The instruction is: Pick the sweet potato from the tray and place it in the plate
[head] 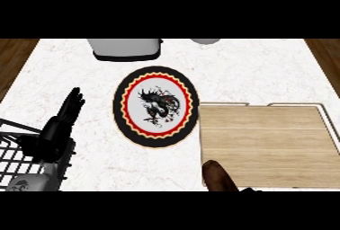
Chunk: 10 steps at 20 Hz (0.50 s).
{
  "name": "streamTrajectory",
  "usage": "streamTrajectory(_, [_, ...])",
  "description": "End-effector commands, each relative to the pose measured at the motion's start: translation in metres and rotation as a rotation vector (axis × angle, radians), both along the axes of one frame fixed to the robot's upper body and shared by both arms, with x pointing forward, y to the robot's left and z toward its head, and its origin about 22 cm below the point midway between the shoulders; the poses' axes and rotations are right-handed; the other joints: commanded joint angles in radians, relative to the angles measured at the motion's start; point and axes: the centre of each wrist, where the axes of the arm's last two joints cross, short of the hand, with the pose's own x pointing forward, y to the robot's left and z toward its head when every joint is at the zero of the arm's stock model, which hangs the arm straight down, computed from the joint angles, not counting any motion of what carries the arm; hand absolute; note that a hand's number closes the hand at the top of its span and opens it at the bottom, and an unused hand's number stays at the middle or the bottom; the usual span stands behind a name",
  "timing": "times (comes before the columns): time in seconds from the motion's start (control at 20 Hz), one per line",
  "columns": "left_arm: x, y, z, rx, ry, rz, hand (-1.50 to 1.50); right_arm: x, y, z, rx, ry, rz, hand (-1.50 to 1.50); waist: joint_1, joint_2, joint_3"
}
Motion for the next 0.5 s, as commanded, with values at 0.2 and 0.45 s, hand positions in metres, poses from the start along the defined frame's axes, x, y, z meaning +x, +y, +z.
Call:
streamTrajectory(0.2, [-0.01, 0.022, -0.014, 0.024, 0.081, 0.047, 0.0, 0.005, 0.025, 0.045, 0.132, -0.09, 0.01, 1.5, 0.025, 0.015, -0.011])
streamTrajectory(0.45, [-0.001, 0.004, -0.011, 0.009, 0.071, 0.021, 0.0, 0.03, 0.025, 0.038, 0.133, -0.073, 0.031, 1.5, 0.036, 0.022, -0.011])
